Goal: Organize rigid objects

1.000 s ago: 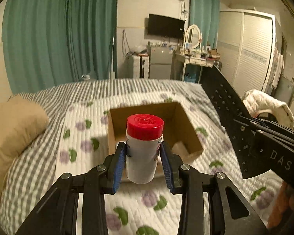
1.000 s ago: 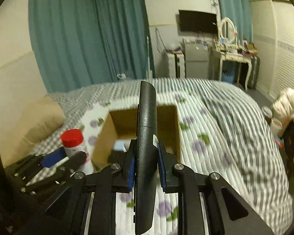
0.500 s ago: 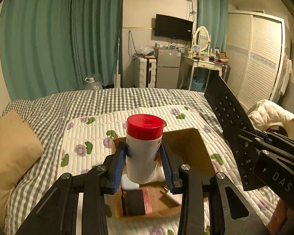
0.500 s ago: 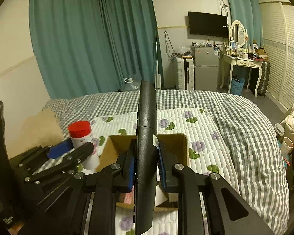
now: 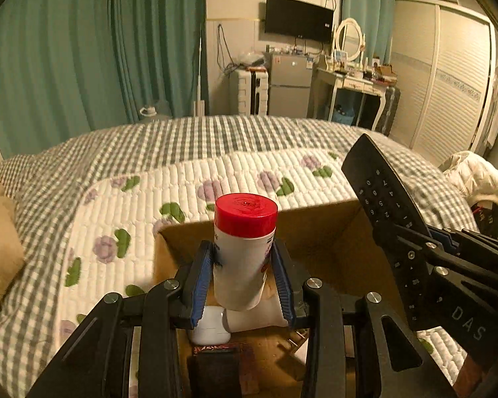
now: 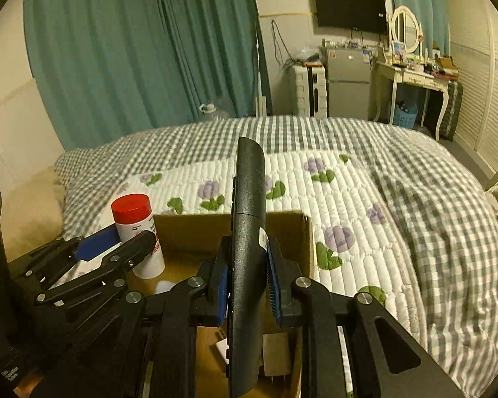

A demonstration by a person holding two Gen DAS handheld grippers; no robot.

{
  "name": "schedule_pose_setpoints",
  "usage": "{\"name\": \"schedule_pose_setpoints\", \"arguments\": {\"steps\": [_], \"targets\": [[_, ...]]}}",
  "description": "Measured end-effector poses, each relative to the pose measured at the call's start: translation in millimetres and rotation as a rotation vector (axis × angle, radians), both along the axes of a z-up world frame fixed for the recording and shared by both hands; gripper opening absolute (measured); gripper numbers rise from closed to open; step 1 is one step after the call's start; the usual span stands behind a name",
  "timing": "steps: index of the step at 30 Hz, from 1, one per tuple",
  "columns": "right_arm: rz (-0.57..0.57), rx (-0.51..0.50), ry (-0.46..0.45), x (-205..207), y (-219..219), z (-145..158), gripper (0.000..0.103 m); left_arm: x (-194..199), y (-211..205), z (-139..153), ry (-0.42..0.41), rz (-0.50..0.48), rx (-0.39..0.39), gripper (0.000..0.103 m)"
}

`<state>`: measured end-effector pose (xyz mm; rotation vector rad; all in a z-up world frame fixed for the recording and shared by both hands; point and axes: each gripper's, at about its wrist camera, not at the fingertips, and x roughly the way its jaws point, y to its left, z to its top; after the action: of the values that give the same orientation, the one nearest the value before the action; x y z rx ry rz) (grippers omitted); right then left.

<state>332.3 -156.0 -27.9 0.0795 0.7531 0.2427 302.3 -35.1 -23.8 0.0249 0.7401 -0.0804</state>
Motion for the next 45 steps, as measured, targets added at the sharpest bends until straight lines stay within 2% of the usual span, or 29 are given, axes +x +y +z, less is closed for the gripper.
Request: {"name": "schedule_pose_setpoints", "arguments": {"steps": [7,13,17,19,20,22,23,30,39,41,43,45], "targets": [[0.007,-0.05,0.047,23,3,-31,0.018,15,-4,-29,0.051,-0.006,0.015,0.036],[0.021,-0.083,0.06,27,6,-39,0.018,20,-3,-44,0.082,-0.016,0.007,0.036],[0.03,-0.068,0.085,27,7,-47,0.019,18,-3,-47,0.092,-0.017,-0.008,0.037],[0.019,-0.069,0.086,25,7,-47,0.02,16,0,-43,0.073,-0.012,-0.017,0.051],[0.012,-0.069,0.081,24,6,-44,0.028,15,1,-41,0.067,-0.006,-0.01,0.056],[-0.002,-0.063,0.058,18,3,-35,0.041,13,2,-35,0.062,0.01,0.009,0.059],[-0.001,-0.053,0.046,15,1,-29,0.043,12,3,-32,0.061,0.008,0.006,0.059],[-0.037,-0.033,-0.037,-22,-13,22,0.043,-21,5,18,-0.013,0.018,0.016,0.059],[-0.044,-0.026,-0.182,-100,-24,96,0.043,-103,16,102,-0.198,0.037,0.012,0.059],[-0.037,-0.024,-0.225,-121,-25,108,0.044,-126,20,114,-0.238,0.045,-0.004,0.068],[-0.03,-0.026,-0.267,-138,-26,114,0.044,-148,24,121,-0.285,0.046,-0.013,0.087],[-0.035,-0.033,-0.319,-160,-28,116,0.045,-167,27,122,-0.337,0.059,-0.001,0.094]]}}
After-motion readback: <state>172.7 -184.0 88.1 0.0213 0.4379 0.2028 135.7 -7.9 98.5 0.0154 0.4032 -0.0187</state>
